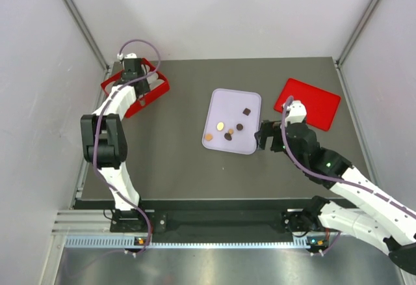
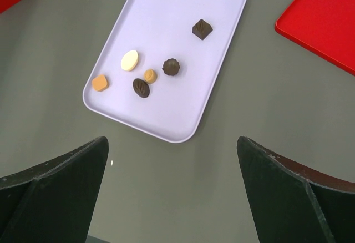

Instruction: Pack the chocolate

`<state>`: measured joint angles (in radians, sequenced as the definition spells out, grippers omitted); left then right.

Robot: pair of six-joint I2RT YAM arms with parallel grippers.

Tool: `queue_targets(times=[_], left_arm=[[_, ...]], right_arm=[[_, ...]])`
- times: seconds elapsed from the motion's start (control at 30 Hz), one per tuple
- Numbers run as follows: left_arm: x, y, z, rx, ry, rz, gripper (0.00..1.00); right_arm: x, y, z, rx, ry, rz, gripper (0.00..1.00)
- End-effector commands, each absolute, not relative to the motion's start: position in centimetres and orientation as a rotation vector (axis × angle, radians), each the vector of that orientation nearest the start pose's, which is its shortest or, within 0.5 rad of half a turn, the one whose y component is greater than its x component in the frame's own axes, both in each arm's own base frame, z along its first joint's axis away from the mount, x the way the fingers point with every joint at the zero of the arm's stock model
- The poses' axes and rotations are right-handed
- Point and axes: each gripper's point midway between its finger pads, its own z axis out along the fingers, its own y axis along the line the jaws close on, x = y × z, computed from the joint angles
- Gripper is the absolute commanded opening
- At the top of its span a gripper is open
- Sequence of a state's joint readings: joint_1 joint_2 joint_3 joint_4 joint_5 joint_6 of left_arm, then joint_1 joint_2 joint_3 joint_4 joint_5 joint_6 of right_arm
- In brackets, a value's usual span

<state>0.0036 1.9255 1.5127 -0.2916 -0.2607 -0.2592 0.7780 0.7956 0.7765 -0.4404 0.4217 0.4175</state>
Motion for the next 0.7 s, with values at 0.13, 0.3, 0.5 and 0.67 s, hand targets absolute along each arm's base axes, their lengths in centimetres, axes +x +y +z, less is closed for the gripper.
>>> queue_targets(times=[0.13,0.3,0.5,0.67], left_arm=[[50.3,-0.6,17.9,-0.334,2.123,0.053,0.47],[48.3,-1.5,16.1,-0.335,2.185,0.029,0.47],[47.1,-2.0,14.7,-0.329,2.240,0.026,0.47],[46.5,-2.8,14.4,-0.313,2.265,0.018,0.47]], right_arm=[[23.1,14.8,23.3,-0.045,1.959,0.384,1.00],[22.5,14.4,23.0,-0.030,1.963,0.399,1.00],[22.0,13.9,22.8,-0.021,1.966,0.405,1.00],[21.7,13.7,22.8,-0.011,1.960,0.417,1.00]])
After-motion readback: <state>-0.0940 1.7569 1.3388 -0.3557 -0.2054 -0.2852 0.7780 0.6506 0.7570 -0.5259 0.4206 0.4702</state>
